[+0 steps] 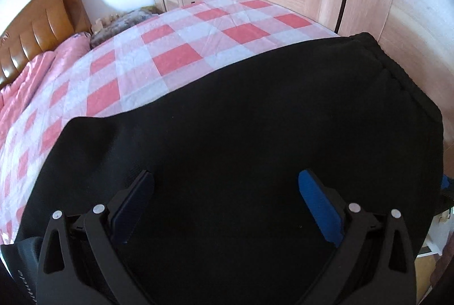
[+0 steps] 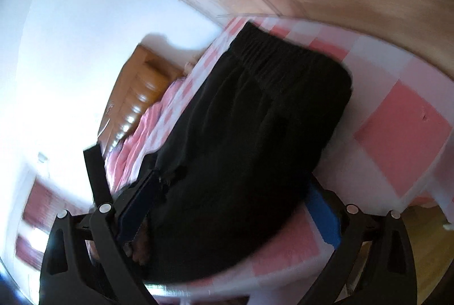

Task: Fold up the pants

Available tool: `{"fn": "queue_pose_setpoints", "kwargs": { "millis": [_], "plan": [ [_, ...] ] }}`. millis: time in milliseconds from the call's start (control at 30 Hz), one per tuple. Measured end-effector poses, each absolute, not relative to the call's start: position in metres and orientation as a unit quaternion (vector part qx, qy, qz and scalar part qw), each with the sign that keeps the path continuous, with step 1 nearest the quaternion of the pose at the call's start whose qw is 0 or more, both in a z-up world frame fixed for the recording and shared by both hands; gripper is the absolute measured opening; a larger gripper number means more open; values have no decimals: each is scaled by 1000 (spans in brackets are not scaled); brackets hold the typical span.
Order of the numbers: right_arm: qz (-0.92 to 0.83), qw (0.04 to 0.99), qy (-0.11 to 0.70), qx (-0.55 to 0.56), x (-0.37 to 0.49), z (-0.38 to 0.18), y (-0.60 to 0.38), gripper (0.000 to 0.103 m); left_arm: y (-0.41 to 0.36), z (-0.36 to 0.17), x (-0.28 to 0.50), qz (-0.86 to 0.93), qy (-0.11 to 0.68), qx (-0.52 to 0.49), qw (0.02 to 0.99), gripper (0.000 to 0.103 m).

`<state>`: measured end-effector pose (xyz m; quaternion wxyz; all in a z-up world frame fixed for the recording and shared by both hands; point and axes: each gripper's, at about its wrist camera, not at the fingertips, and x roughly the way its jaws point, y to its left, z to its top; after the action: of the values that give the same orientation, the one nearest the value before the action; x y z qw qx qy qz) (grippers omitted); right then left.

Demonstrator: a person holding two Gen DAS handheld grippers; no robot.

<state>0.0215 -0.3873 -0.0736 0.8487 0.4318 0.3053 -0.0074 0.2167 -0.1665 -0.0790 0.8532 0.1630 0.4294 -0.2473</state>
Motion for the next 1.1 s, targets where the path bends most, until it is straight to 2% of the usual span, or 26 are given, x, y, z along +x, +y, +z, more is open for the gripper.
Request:
{"fn": "queue_pose_setpoints", "kwargs": {
  "millis": [100, 167, 233, 300, 333, 400, 633, 733, 933, 1100],
  "plan": [
    [-19, 860, 312, 403, 23, -71, -380, 96, -167, -79, 217, -248, 430, 163, 853, 102],
    [-34, 870, 323, 371, 25, -71, -375, 80, -167, -78, 217, -248, 432, 165, 851, 102],
    [-39, 866, 328, 376, 27, -71, -378, 75, -169, -74, 218, -249, 437, 169, 848, 101],
    [-44, 863, 331, 379, 27, -71, -381, 59, -171, -60, 222, -258, 439, 158, 846, 101],
    [-46, 868, 326, 373, 26, -70, -381, 42, -173, -54, 224, -262, 440, 152, 845, 101],
    [-49, 883, 315, 344, 22, -65, -377, 34, -184, -29, 232, -277, 443, 139, 841, 101],
    [-111, 945, 271, 146, 15, -44, -321, 31, -279, 34, 236, -372, 508, 134, 765, 101],
    [-122, 949, 266, 120, 13, -45, -314, 31, -344, 42, 217, -385, 529, 208, 727, 101],
    [-127, 954, 260, 80, 11, -40, -304, 31, -433, 3, 167, -342, 543, 400, 655, 101],
    [-119, 960, 247, 51, 10, -33, -290, 31, -454, -26, 149, -274, 514, 508, 635, 101]
  ]
}}
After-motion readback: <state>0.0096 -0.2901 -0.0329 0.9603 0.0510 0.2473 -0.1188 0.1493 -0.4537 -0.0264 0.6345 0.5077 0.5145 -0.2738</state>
